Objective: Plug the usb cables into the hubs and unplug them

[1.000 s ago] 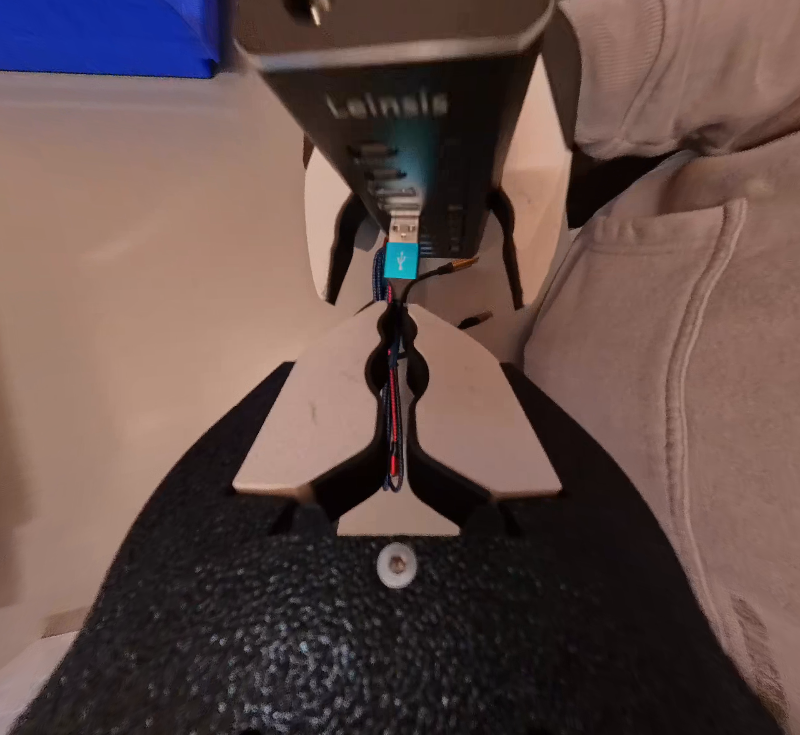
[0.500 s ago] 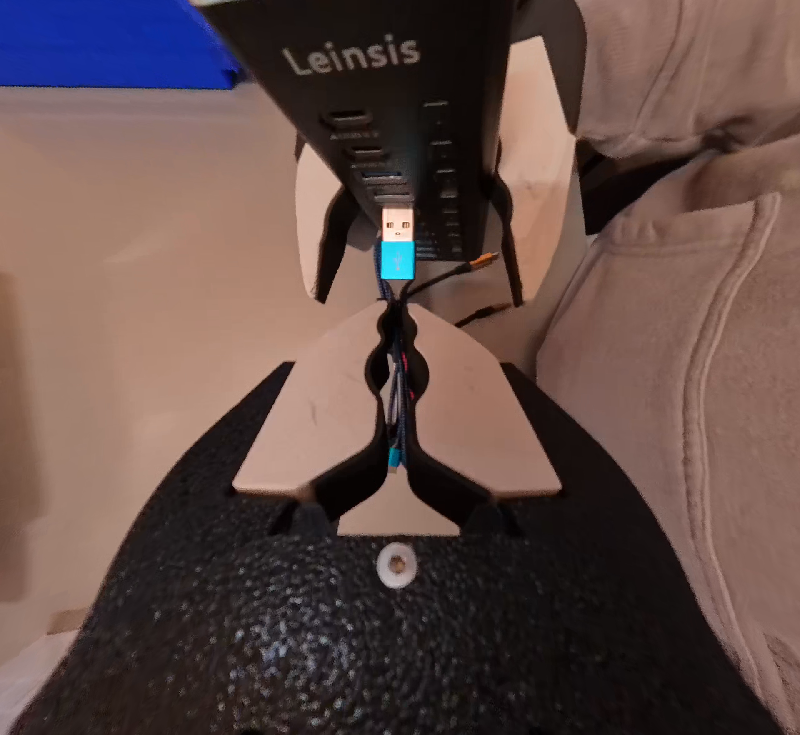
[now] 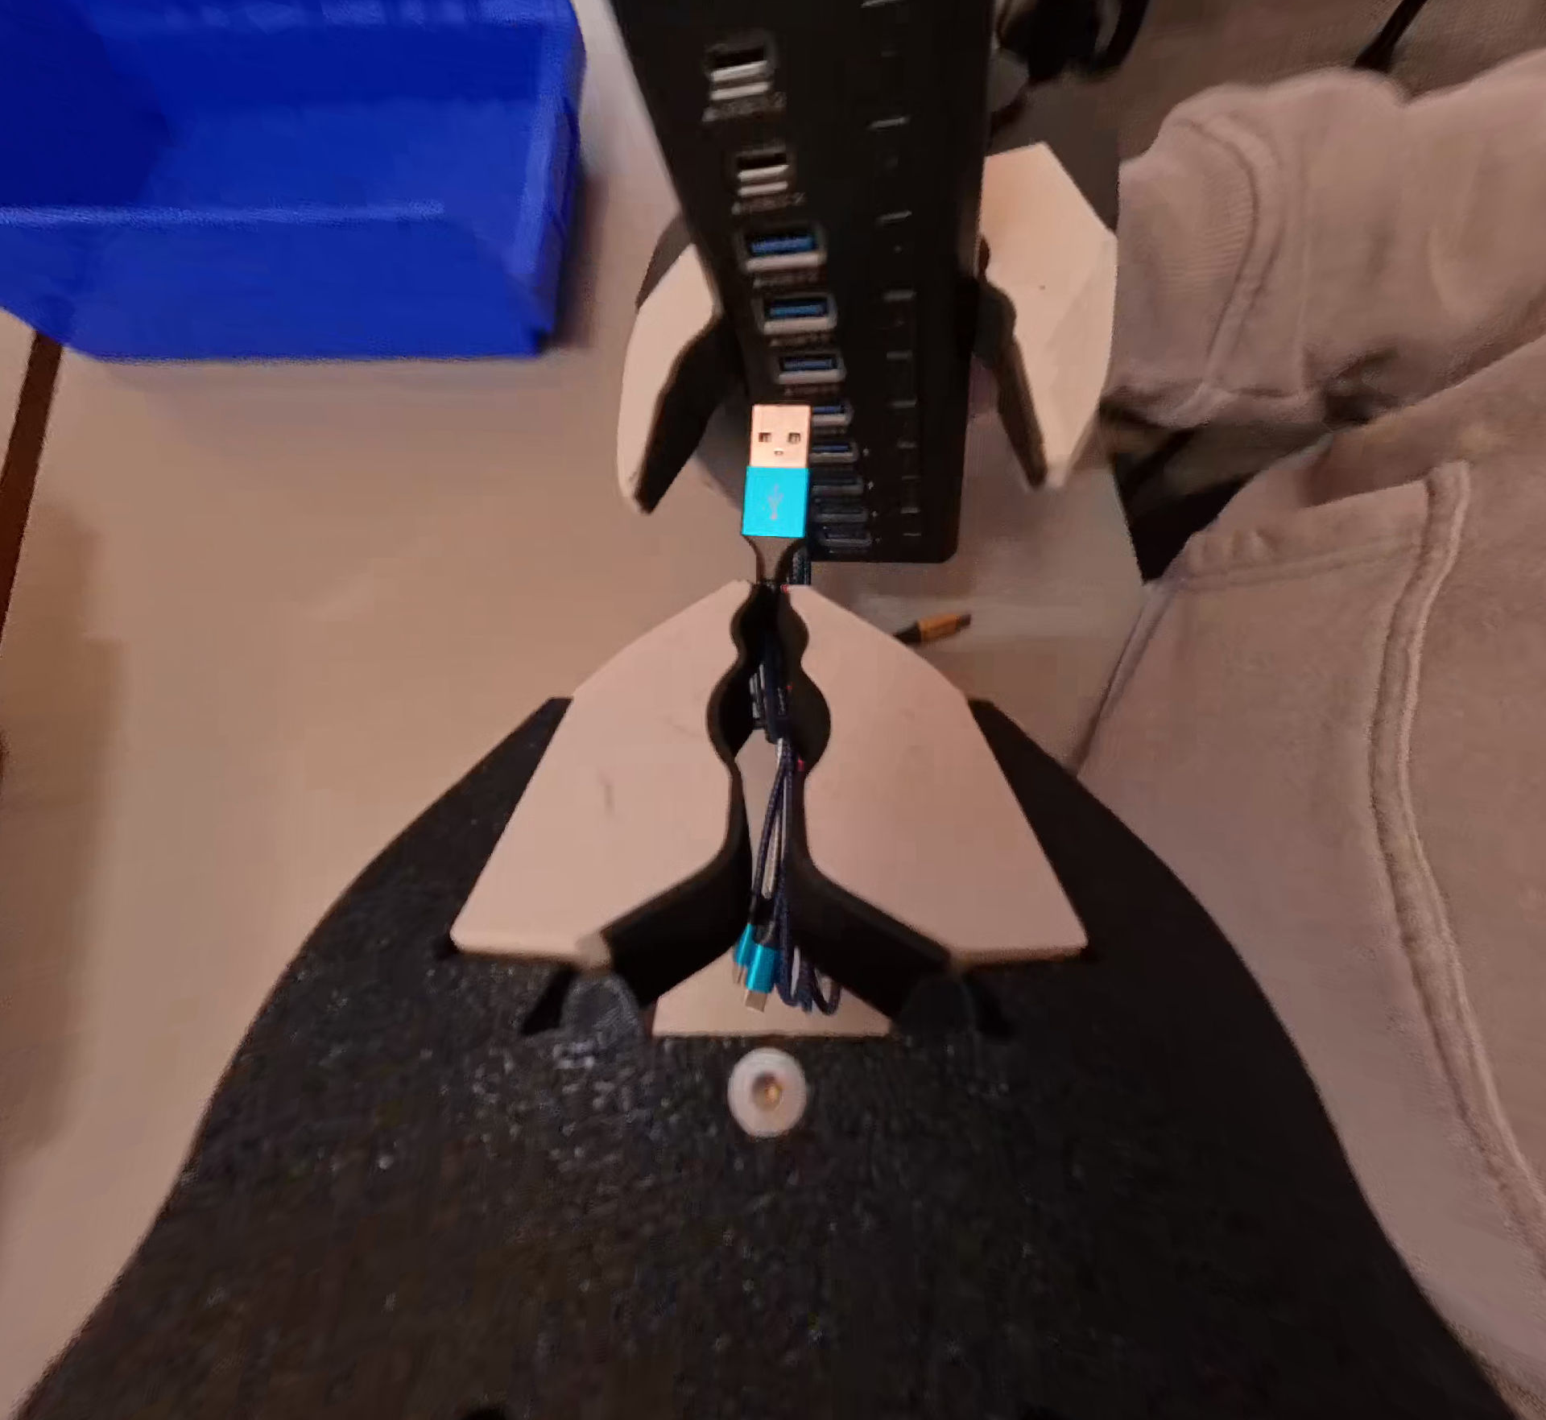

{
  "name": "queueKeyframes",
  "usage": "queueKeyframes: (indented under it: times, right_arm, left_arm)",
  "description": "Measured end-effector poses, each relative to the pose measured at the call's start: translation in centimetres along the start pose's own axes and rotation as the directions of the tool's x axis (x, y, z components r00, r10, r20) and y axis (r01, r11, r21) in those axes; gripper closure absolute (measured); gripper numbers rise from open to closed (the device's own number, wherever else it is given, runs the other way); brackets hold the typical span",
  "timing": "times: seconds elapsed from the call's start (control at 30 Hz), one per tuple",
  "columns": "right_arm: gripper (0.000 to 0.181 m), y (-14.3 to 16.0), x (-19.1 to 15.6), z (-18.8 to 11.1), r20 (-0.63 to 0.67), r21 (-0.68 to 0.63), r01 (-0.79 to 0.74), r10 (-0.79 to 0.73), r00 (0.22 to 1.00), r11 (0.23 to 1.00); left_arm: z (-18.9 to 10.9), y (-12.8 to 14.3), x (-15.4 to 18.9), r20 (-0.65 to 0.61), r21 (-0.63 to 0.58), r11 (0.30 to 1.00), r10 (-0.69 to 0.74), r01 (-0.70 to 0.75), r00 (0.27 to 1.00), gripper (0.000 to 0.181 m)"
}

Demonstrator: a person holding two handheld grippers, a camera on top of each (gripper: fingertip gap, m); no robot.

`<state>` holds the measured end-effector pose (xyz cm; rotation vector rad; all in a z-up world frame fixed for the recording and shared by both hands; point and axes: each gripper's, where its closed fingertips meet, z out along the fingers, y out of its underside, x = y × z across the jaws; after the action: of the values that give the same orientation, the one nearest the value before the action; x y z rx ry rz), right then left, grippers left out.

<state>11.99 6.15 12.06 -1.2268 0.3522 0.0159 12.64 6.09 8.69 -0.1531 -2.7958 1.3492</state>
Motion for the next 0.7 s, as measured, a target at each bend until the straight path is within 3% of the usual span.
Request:
queueKeyframes:
  times: [0.03,0.13,0.2,0.3,0.43,0.57,0.7]
  right_arm:
    - [0.108,-0.3,-0.1,-0.1,-0.006,-0.008,0.017,-0.017,1.000,1.000]
    - [0.107,-0.7,-0.4,-0.3,-0.018,-0.066,0.070,-0.072,0.997,0.995]
    - [0.108,-1.0,-0.6,-0.2,-0.019,-0.077,0.091,-0.093,0.995,0.993]
    - [0.108,-1.1,-0.7,0.0,-0.013,-0.081,0.103,-0.104,0.994,0.991]
    - [0.108,-0.9,-0.7,0.1,-0.005,-0.071,0.097,-0.097,0.995,0.993]
    - [0.108,-1.7,-0.9,-0.4,0.027,0.017,0.053,-0.054,0.998,0.998]
    - [0.108,-3.7,-1.7,-1.3,0.101,0.178,-0.028,0.010,0.995,0.984]
  left_arm:
    - [-0.5,-0.4,0.2,-0.039,0.101,0.995,0.014,-0.010,0.999,0.180]
    - [-2.9,-1.5,0.7,-0.120,0.405,0.914,0.091,-0.035,0.989,0.180]
    - [-4.0,-1.4,0.5,-0.145,0.496,0.868,0.084,-0.001,0.986,0.179]
    - [-4.7,-1.1,0.5,-0.156,0.535,0.845,0.083,0.014,0.984,0.179]
    - [-4.1,-0.4,1.0,-0.153,0.470,0.883,0.084,-0.002,0.985,0.180]
    - [-3.2,0.2,1.2,-0.115,0.222,0.974,-0.018,0.043,0.993,0.180]
    - [-3.2,-0.3,1.4,-0.019,0.047,0.999,0.003,-0.002,1.000,0.180]
